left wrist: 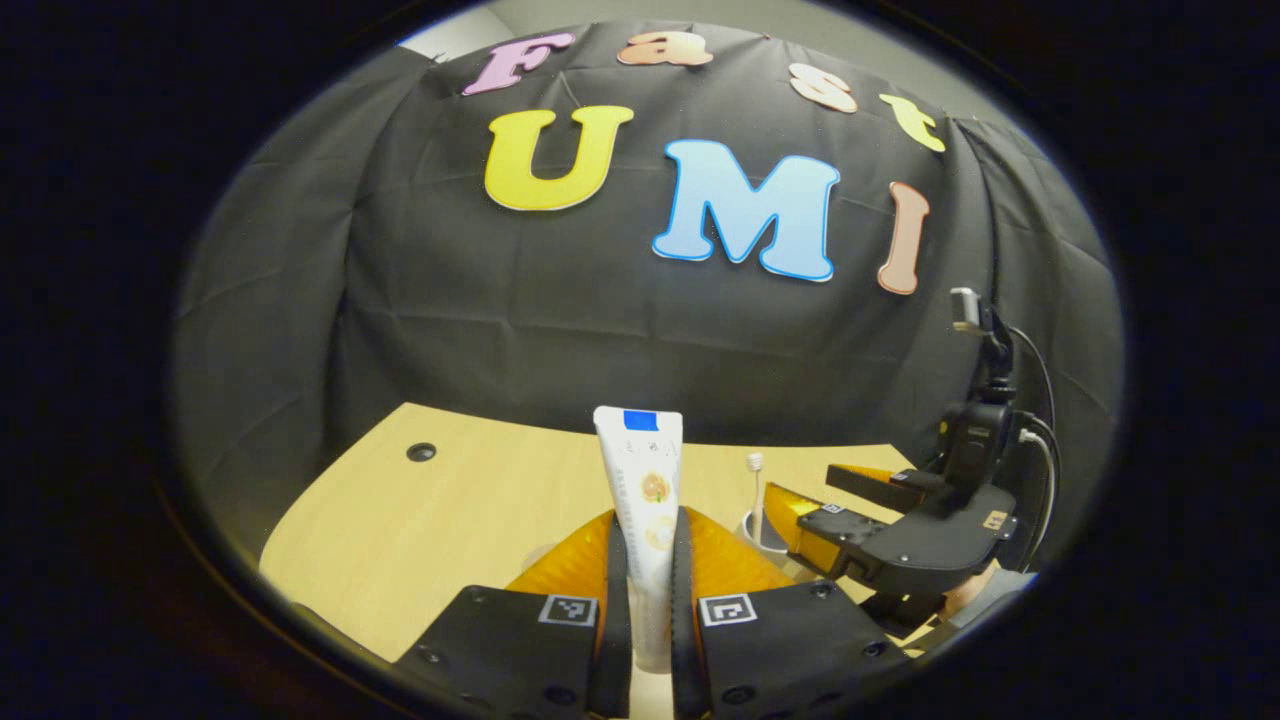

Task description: Put the toothbrush and toothpaste on the desktop into the cup, then pick up the cup and place it on the coaster on the desktop.

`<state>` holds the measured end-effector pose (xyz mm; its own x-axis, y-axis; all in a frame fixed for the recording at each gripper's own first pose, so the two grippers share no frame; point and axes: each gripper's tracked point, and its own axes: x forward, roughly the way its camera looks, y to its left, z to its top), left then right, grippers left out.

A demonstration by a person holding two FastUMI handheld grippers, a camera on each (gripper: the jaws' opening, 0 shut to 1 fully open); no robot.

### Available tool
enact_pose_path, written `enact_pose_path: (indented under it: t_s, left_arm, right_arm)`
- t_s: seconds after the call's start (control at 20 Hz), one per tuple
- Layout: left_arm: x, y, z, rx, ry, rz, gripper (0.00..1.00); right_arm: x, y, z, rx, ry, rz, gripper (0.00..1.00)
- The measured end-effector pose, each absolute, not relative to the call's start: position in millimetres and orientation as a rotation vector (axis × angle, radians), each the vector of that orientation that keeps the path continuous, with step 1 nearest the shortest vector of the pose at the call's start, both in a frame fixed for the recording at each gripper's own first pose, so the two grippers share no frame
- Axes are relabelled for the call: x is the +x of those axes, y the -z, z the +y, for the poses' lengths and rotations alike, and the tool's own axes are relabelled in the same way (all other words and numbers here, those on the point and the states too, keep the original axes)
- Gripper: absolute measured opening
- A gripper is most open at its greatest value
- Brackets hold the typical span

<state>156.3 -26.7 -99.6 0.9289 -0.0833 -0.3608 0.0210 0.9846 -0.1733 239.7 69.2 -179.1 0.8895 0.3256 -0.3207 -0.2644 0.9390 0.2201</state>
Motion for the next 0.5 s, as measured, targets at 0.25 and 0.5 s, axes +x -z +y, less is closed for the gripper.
enact_pose_path:
  t_s: [0.25, 0.5]
  left_arm:
    - [173, 99, -49, -0.156, 0.099, 0.353, 0.23]
    - [197, 97, -78, -0.157, 0.15, 0.299, 0.23]
  right_arm:
    - [222, 156, 44, 0.192, -0.285, 0.325, 0.96]
    - [201, 138, 3, 0.202, -0.229, 0.297, 0.95]
